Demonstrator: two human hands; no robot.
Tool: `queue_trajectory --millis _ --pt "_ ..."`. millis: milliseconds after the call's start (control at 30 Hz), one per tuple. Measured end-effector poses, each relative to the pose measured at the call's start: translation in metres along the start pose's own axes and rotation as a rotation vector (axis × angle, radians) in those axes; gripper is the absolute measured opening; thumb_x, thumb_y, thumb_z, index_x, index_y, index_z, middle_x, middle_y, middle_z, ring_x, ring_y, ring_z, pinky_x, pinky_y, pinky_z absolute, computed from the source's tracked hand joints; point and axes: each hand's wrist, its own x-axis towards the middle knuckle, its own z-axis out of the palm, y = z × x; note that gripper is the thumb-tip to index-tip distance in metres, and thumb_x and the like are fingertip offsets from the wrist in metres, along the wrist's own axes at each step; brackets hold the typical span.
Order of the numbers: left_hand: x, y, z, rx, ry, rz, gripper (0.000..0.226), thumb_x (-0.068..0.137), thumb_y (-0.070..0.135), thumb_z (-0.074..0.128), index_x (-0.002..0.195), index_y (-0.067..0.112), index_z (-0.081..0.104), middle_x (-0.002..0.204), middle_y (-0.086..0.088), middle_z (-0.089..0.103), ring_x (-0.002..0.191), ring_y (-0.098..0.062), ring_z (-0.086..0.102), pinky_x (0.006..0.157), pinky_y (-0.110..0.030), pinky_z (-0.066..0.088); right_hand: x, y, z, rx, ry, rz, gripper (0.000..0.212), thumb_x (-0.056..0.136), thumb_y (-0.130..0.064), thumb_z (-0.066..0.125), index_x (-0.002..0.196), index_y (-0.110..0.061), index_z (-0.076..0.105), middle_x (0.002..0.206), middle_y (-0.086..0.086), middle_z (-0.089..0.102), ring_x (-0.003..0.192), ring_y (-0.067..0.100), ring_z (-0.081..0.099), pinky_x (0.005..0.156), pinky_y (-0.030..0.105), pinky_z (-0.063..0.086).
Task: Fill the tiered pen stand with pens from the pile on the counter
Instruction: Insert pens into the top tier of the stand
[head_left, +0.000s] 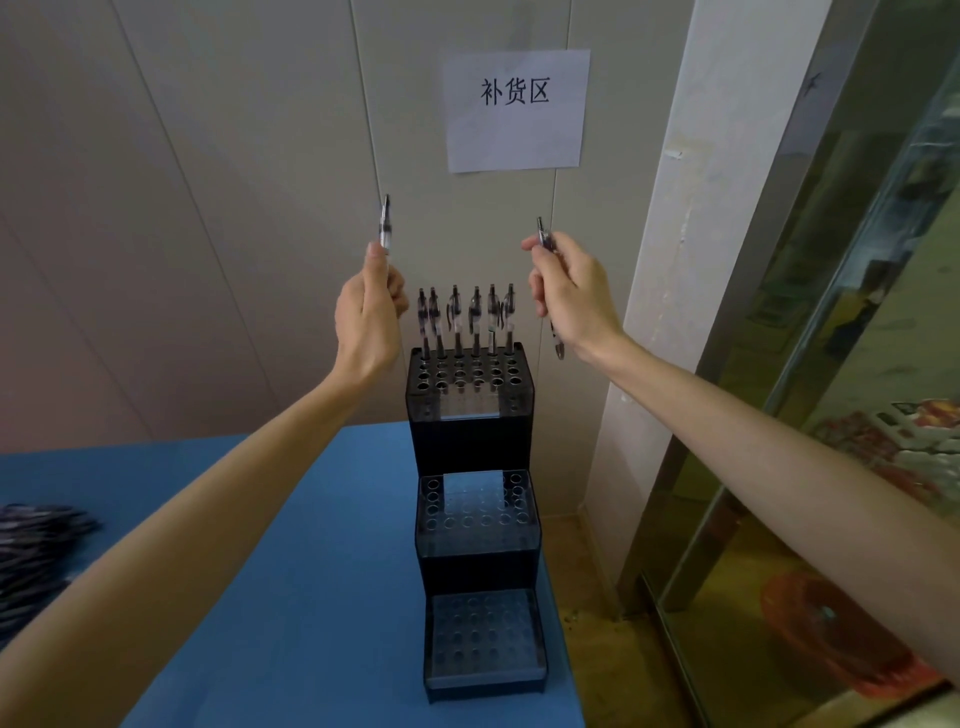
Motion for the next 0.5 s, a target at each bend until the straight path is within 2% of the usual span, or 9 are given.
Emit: queue_trajectory --millis 100,167,267,333,400,500 --pt "-0.012 -0.004 0.001 -0.001 -0.102 0.063 0.041 0.109 0.037 0.034 0.076 0.017 0.047 0.067 0.005 0.042 0.059 -0.01 0.036 0.056 -0.023 0.031 -0.007 -0.002 0.0 -0.01 -0.014 -0.006 0.035 0.109 -0.029 0.043 0.096 -0.012 0.07 0.066 0.004 0.052 0.054 0.014 0.062 0.061 0.03 0.051" --pt "-0.018 -0.007 0.004 -0.001 -0.128 0.108 0.034 0.109 0.034 0.039 0.095 0.013 0.061 0.07 0.008 0.048 0.062 -0.009 0.043 0.058 -0.023 0.036 -0.011 -0.004 0.001 -0.014 -0.018 -0.025 0.032 0.108 -0.03 0.046 0.093 -0.017 0.071 0.062 0.004 0.052 0.056 0.019 0.065 0.066 0.031 0.055" --pt "-0.026 0.0 0.01 -0.038 -0.165 0.123 0.026 0.11 0.025 0.039 0.123 0.013 0.058 0.077 0.002 0.061 0.069 -0.012 0.053 0.062 -0.025 0.043 -0.012 -0.008 0.005 -0.025 0.011 -0.062 0.023 0.104 -0.03 0.054 0.093 -0.023 0.072 0.07 0.01 0.065 0.07 0.034 0.066 0.068 0.042 0.055" --pt "-0.029 0.006 0.013 -0.103 -0.214 0.087 0.021 0.109 0.018 0.041 0.123 0.01 0.054 0.094 -0.005 0.073 0.08 -0.018 0.064 0.071 -0.028 0.053 -0.012 -0.009 0.004 -0.027 0.034 -0.071 0.025 0.102 -0.03 0.057 0.091 -0.015 0.075 0.075 0.013 0.069 0.075 0.037 0.065 0.063 0.043 0.052" --pt "-0.031 0.009 0.015 -0.153 -0.244 0.046 0.016 0.109 0.015 0.043 0.118 0.007 0.053 0.105 -0.007 0.076 0.094 -0.02 0.07 0.087 -0.033 0.056 -0.011 -0.008 0.001 -0.035 0.043 -0.078 0.03 0.102 -0.03 0.059 0.088 -0.009 0.074 0.075 0.009 0.071 0.073 0.028 0.067 0.061 0.034 0.049" --pt "-0.035 0.01 0.02 -0.15 -0.279 0.019 0.015 0.107 0.013 0.049 0.116 0.004 0.056 0.11 -0.004 0.076 0.1 -0.02 0.072 0.089 -0.032 0.056 -0.014 -0.007 -0.003 -0.064 0.033 -0.101 0.028 0.1 -0.031 0.061 0.087 -0.011 0.074 0.075 0.004 0.072 0.069 0.017 0.068 0.061 0.026 0.048"
